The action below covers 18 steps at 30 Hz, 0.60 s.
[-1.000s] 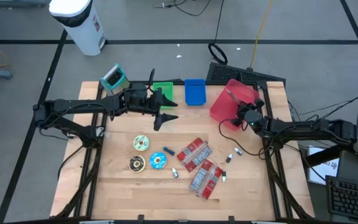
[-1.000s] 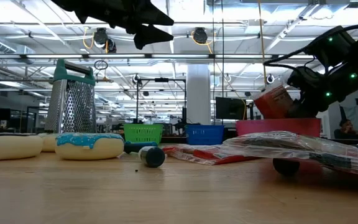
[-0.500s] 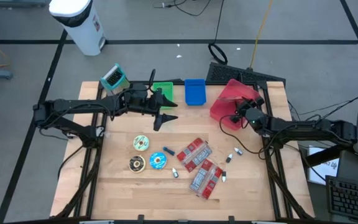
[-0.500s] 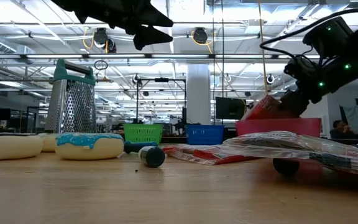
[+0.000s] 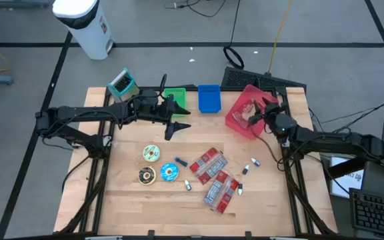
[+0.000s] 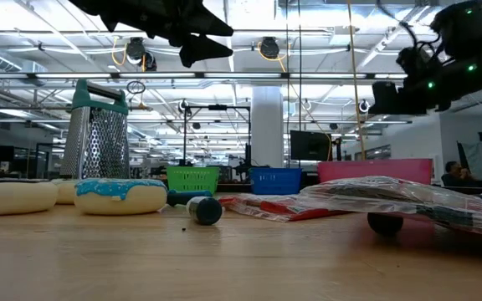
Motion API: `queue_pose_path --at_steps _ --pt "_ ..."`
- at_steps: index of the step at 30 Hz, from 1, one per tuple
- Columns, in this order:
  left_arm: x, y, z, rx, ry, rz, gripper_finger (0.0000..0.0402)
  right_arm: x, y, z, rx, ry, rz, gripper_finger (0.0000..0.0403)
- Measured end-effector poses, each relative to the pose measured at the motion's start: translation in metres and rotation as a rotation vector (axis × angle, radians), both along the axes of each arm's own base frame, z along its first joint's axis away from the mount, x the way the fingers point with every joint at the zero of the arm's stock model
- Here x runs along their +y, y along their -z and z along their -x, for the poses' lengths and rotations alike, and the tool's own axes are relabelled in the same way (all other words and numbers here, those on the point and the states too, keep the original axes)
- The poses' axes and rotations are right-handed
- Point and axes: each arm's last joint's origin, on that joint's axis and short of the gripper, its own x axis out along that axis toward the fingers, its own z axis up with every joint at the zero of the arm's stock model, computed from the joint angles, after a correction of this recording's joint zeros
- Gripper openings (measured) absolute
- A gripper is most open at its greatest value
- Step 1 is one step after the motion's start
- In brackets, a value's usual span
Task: Pick & Place Food Item
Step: Stack the bottom red popcorn bag on top of the red popcorn bag in the pink bin
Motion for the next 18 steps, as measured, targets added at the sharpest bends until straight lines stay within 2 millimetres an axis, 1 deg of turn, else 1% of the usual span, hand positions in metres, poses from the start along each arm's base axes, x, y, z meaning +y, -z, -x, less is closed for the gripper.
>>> queue_pose_path --at_steps 2,3,5,8,10,12,15,18 --pt "0.000 0.000 0.000 0.000 0.000 0.000 0.0274 0.003 -0.005 0.000 -0.121 -0.084 -0.021 0.0184" --pt "0.000 0.000 0.000 0.000 0.000 0.000 0.0273 0.005 -0.008 -0.001 -0.170 -0.156 -0.026 0.0182" --pt "0.000 0.000 0.000 0.001 0.000 0.000 0.0274 0.010 -0.015 -0.005 -0.242 -0.339 -0.016 0.0180" --pt "-0.001 0.001 0.000 0.016 0.004 0.005 0.0273 0.023 -0.027 -0.010 -0.335 -0.660 0.032 0.0177" --pt "-0.005 0.003 0.000 0.037 0.020 0.011 0.0273 0.033 -0.033 -0.012 -0.385 -0.813 0.060 0.0177" --pt "-0.010 0.006 0.000 0.063 0.043 0.012 0.0273 0.043 -0.037 -0.014 -0.404 -0.900 0.062 0.0176" --pt "-0.021 0.009 -0.001 0.099 0.088 0.001 0.0273 0.057 -0.042 -0.019 -0.389 -1.010 0.069 0.0176" --pt "-0.033 0.009 -0.003 0.094 0.134 -0.019 0.0273 0.073 -0.051 -0.023 -0.375 -1.156 0.103 0.0176"
